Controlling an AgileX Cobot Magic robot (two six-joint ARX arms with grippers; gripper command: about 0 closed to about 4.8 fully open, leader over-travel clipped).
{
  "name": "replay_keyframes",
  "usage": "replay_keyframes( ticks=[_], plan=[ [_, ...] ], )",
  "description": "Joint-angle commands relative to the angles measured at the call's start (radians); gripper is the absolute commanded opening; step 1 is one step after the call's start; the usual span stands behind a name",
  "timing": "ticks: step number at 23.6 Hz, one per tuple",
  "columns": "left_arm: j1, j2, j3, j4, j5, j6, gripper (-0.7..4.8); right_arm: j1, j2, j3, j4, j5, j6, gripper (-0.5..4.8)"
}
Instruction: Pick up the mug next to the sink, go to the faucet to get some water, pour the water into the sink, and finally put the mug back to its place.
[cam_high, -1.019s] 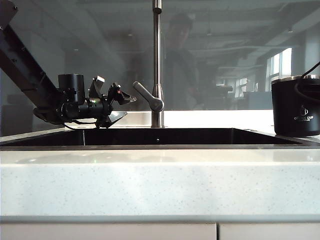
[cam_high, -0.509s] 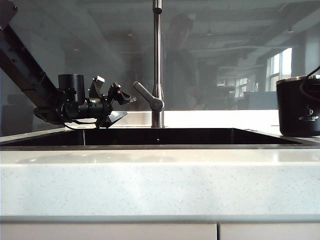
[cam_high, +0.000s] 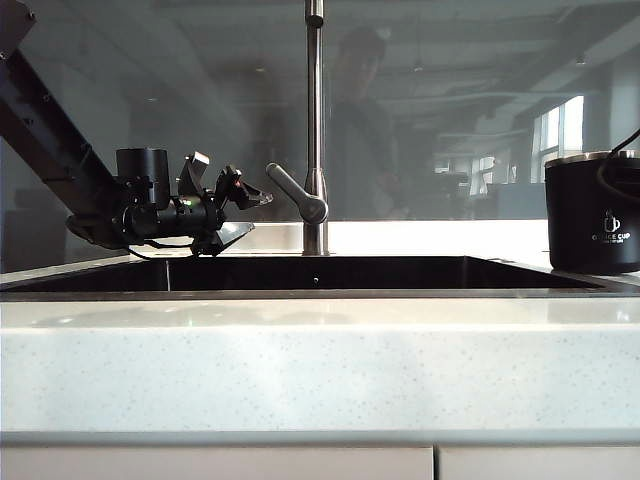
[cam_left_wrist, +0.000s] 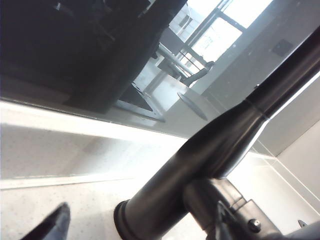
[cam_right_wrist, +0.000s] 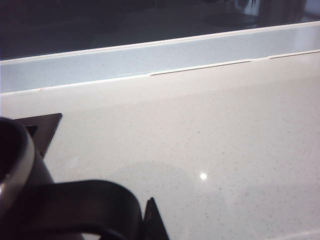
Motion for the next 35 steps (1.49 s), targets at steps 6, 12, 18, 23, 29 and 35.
replay_keyframes(
  ticks=[6, 12, 18, 23, 29, 35],
  plan=[
    [-0.002, -0.004, 0.002, 0.005, 0.004, 0.001, 3.68, -0.001, -0.004, 0.002, 0.013, 0.01, 0.0, -0.01],
    [-0.002, -0.004, 0.002, 0.005, 0.004, 0.001, 3.68, -0.001, -0.004, 0.002, 0.013, 0.01, 0.0, 0.44],
    [-0.002, -0.004, 0.002, 0.005, 0.004, 0.001, 3.68, -0.001, -0.004, 0.002, 0.006, 0.01, 0.0, 0.91],
    [-0.002, -0.004, 0.002, 0.005, 0.004, 0.001, 3.68, -0.001, -0.006, -0.003, 0.01, 0.037, 0.0, 1.22],
    [-0.002, -0.004, 0.002, 0.005, 0.005, 0.001, 3.68, -0.001, -0.021, -0.027, 0.011, 0.13, 0.0, 1.5],
    [-0.002, -0.004, 0.002, 0.005, 0.004, 0.001, 3.68, 0.0, -0.089, -0.09, 0.019, 0.122, 0.001, 1.5]
  ],
)
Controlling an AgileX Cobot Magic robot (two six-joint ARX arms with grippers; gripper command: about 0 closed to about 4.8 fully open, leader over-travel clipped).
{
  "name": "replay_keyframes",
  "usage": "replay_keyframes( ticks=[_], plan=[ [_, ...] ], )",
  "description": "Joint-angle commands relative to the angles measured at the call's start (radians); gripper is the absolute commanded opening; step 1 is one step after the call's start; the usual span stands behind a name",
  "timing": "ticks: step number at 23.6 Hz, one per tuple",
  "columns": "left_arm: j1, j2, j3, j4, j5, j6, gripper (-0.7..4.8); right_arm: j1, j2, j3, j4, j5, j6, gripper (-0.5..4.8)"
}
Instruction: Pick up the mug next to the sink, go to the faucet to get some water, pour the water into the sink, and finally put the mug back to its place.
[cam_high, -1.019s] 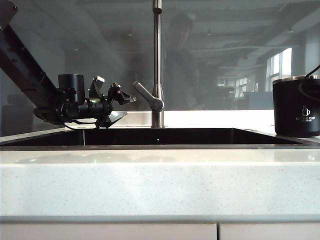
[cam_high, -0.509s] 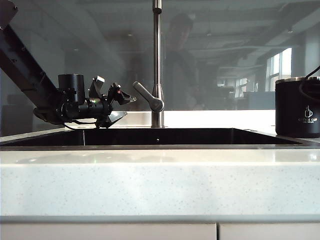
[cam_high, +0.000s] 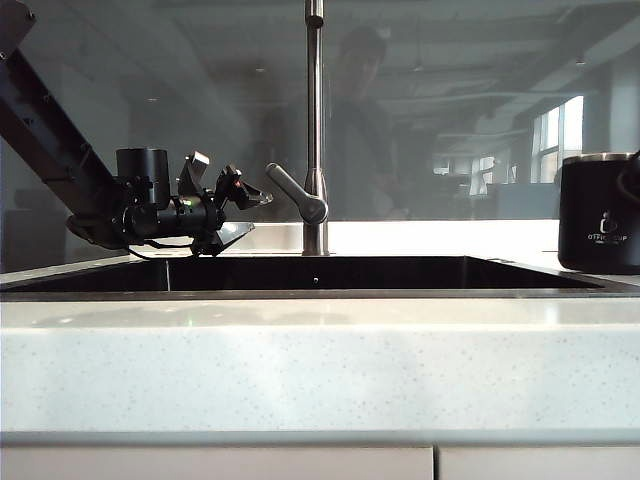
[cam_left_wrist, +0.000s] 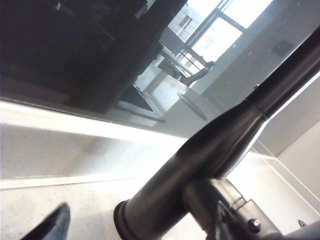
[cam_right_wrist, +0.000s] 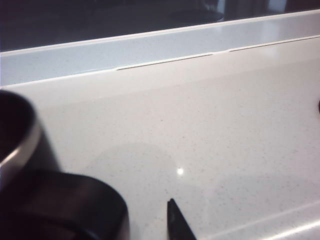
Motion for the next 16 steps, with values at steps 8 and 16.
replay_keyframes(
  ticks=[8, 16],
  plan=[
    [-0.002, -0.004, 0.002, 0.005, 0.004, 0.001, 3.68, 0.0, -0.075, -0.042, 0.056, -0.053, 0.001, 1.49],
    [-0.002, -0.004, 0.002, 0.005, 0.004, 0.001, 3.68, 0.0, -0.077, -0.042, 0.05, -0.065, 0.0, 2.27]
  ],
)
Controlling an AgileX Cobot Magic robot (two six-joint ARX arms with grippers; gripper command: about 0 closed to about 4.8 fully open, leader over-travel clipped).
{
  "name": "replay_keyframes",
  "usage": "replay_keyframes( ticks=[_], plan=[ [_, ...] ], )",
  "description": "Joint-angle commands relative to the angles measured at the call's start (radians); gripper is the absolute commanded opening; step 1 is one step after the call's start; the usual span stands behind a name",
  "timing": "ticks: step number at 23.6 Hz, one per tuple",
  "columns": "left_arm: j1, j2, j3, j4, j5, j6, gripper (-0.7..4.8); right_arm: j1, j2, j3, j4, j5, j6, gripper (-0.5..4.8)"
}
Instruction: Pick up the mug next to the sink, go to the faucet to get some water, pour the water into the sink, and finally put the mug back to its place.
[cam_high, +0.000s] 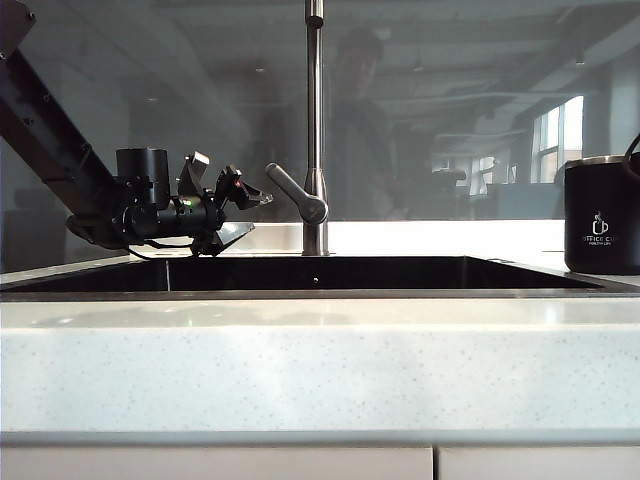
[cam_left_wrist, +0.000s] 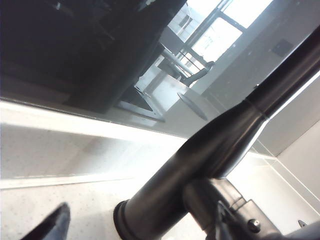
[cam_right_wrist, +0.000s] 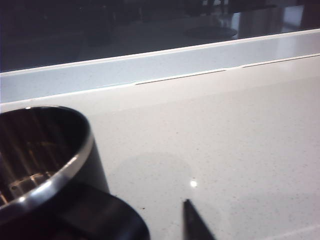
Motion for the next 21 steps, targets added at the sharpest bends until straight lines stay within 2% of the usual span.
replay_keyframes(
  ticks=[1, 2, 4, 11, 21],
  plan=[
    [-0.002, -0.004, 0.002, 0.005, 0.004, 0.001, 3.68, 0.0, -0.01, 0.003, 0.016, -0.002, 0.0, 2.3],
    [-0.002, -0.004, 0.002, 0.005, 0.004, 0.001, 3.68, 0.0, -0.021, 0.002, -0.001, -0.002, 0.0, 2.52],
    [-0.002, -0.004, 0.002, 0.005, 0.004, 0.001, 3.68, 0.0, -0.041, 0.0, -0.031, -0.002, 0.0, 2.57],
    [-0.002, -0.004, 0.002, 0.005, 0.005, 0.001, 3.68, 0.0, -0.157, -0.001, -0.184, -0.001, 0.0, 2.57],
    [-0.002, -0.004, 0.002, 0.005, 0.004, 0.001, 3.68, 0.008, -0.201, -0.003, -0.307, 0.002, 0.001, 2.57]
  ],
)
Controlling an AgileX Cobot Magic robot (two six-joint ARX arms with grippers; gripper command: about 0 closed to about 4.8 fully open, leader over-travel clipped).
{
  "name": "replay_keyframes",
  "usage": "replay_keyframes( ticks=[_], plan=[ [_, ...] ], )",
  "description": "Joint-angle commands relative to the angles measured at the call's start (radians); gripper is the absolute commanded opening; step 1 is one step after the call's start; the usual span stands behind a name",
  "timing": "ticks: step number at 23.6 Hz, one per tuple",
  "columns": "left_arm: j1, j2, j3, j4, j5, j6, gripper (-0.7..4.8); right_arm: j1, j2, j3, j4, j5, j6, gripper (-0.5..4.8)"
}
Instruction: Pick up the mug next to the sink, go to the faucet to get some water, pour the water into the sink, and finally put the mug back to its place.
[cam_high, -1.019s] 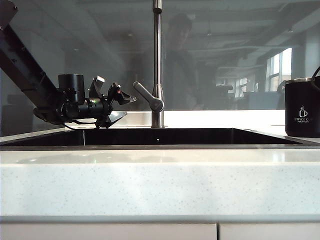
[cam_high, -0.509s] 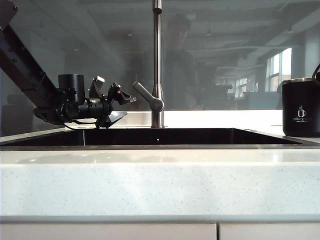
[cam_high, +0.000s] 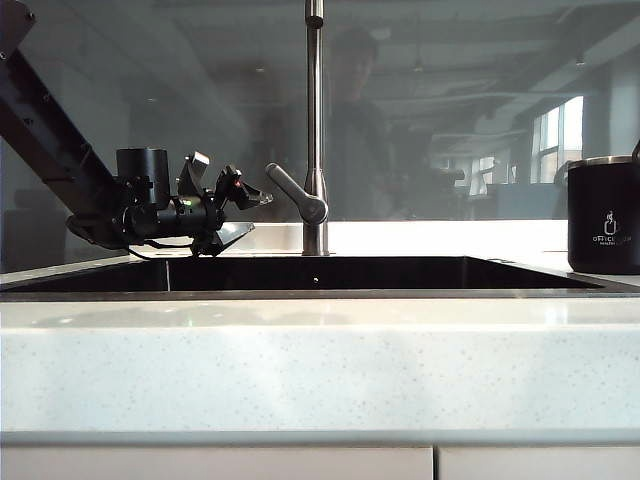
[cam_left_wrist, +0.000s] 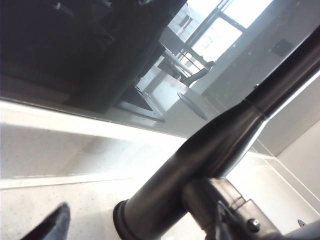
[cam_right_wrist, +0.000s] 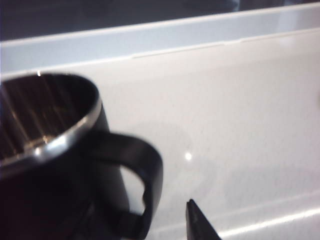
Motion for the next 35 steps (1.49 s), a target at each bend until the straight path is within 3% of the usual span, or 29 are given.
replay_keyframes(
  ticks=[1, 9, 13, 15, 17, 18, 25, 35],
  plan=[
    [-0.002, -0.004, 0.002, 0.005, 0.005, 0.001, 3.68, 0.003, -0.041, 0.002, -0.035, 0.001, 0.002, 2.57],
    [-0.002, -0.003, 0.002, 0.005, 0.004, 0.001, 3.68, 0.002, -0.267, 0.002, -0.271, -0.011, 0.046, 2.56],
    [-0.002, -0.003, 0.002, 0.005, 0.004, 0.001, 3.68, 0.002, -0.382, 0.002, -0.384, -0.098, 0.09, 2.35],
    [-0.002, -0.003, 0.002, 0.005, 0.005, 0.001, 3.68, 0.002, -0.444, 0.003, -0.435, -0.165, 0.114, 1.38],
    [-0.002, -0.003, 0.002, 0.006, 0.004, 0.001, 3.68, 0.002, -0.505, 0.003, -0.485, -0.237, 0.132, 0.06],
    [-0.002, -0.003, 0.002, 0.005, 0.005, 0.001, 3.68, 0.002, -0.53, 0.003, -0.504, -0.265, 0.135, -0.06],
    [-0.002, -0.003, 0.002, 0.005, 0.005, 0.001, 3.68, 0.001, -0.703, 0.003, -0.584, -0.32, 0.183, -0.05],
    [-0.002, -0.003, 0.002, 0.005, 0.004, 0.001, 3.68, 0.001, -0.726, 0.003, -0.585, -0.32, 0.181, -0.05]
  ],
)
